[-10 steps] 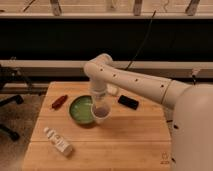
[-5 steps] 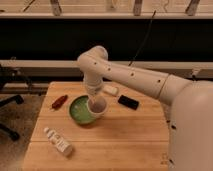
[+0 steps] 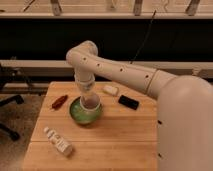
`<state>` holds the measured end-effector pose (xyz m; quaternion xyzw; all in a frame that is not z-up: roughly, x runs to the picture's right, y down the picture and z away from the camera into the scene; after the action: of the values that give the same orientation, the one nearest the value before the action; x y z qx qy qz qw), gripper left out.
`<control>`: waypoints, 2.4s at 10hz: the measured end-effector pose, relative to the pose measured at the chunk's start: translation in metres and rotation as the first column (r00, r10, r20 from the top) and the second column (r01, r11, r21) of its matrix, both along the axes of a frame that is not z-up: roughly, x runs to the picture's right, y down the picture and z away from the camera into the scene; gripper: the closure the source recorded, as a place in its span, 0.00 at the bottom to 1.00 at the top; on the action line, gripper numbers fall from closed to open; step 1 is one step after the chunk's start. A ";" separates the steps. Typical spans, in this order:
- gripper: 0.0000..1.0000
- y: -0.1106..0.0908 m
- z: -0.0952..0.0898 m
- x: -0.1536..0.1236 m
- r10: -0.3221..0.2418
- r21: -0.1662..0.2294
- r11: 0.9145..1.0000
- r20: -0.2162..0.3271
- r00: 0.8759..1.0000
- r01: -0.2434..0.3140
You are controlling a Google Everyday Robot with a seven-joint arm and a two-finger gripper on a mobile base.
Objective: Place the ceramic cup in the ceramic bowl
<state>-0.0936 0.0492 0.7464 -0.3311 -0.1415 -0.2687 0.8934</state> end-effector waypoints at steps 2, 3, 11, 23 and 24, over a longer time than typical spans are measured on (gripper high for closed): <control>1.00 -0.004 0.008 0.008 -0.013 -0.001 1.000 0.012 1.000 0.013; 1.00 -0.003 0.010 0.005 -0.021 -0.001 1.000 0.019 1.000 0.021; 1.00 0.005 0.026 0.008 -0.033 -0.003 0.999 0.022 0.999 0.033; 0.76 0.011 0.044 0.009 -0.052 0.008 0.999 0.028 0.998 0.052; 0.76 0.011 0.045 0.009 -0.054 0.009 0.999 0.029 0.998 0.053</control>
<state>-0.0849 0.0604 0.7911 -0.3273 -0.1447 -0.2979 0.8850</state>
